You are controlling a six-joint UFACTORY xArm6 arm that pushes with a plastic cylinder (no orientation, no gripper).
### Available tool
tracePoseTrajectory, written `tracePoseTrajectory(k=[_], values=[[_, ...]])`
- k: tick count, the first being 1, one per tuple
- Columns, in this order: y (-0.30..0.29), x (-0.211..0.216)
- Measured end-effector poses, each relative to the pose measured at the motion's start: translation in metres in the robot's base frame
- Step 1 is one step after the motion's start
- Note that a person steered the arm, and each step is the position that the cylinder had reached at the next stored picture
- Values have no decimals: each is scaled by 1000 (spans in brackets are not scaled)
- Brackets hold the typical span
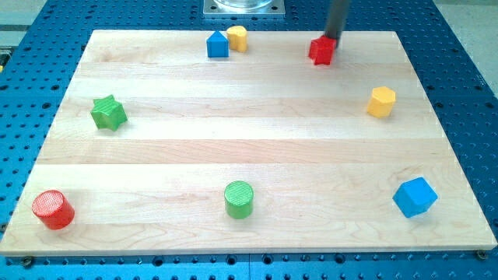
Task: Slide the red star to the bottom right of the heart
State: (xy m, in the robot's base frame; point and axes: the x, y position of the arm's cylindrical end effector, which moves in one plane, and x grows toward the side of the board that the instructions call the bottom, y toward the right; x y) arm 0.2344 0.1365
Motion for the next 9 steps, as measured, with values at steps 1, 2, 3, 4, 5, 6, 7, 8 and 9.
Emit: tracePoseTrajectory(k=[1, 2, 3, 4, 5, 6, 7, 8, 9], values=[[30, -3], [86, 4], [85, 22], [18, 26], [3, 26], [22, 42], [40, 42], [-28, 42], [-81, 42]])
